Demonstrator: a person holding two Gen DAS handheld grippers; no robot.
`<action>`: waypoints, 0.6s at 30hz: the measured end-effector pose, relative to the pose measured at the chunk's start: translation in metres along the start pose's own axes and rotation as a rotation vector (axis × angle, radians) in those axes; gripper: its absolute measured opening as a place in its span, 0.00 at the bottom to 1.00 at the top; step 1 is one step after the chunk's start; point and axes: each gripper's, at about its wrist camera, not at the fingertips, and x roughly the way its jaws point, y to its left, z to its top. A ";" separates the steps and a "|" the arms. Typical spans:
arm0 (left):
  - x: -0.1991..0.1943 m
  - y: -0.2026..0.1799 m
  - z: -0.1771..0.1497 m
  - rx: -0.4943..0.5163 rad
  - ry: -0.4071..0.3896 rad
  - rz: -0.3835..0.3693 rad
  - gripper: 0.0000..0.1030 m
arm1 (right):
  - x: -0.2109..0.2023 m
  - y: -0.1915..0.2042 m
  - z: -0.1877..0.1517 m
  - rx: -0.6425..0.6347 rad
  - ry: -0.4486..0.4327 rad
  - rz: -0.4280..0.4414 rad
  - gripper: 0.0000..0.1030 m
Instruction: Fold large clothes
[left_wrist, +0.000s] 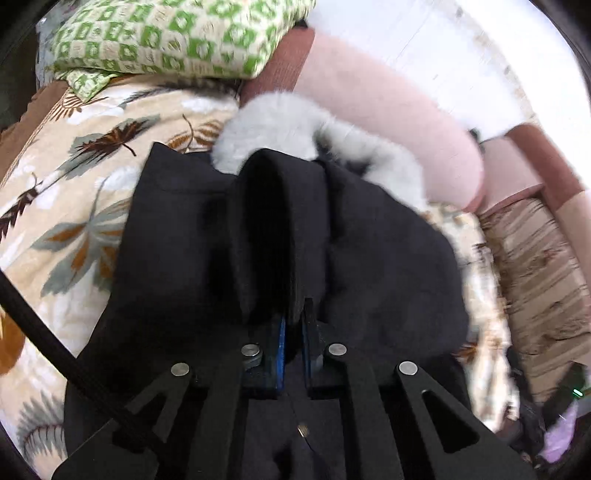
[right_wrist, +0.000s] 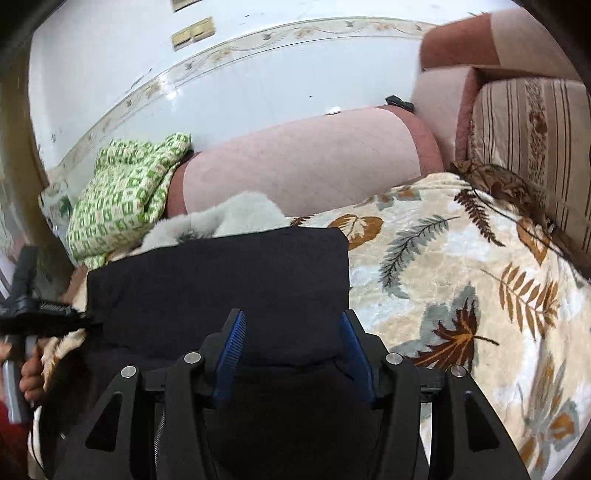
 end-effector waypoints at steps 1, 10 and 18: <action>-0.012 0.005 -0.006 -0.013 -0.002 -0.027 0.06 | -0.001 0.000 0.001 0.006 -0.004 0.007 0.56; -0.014 0.022 -0.037 0.025 0.018 0.167 0.16 | 0.021 0.009 -0.003 0.047 0.063 0.045 0.56; -0.047 0.003 -0.029 0.060 -0.144 0.233 0.61 | 0.050 0.000 -0.008 0.058 0.126 0.017 0.56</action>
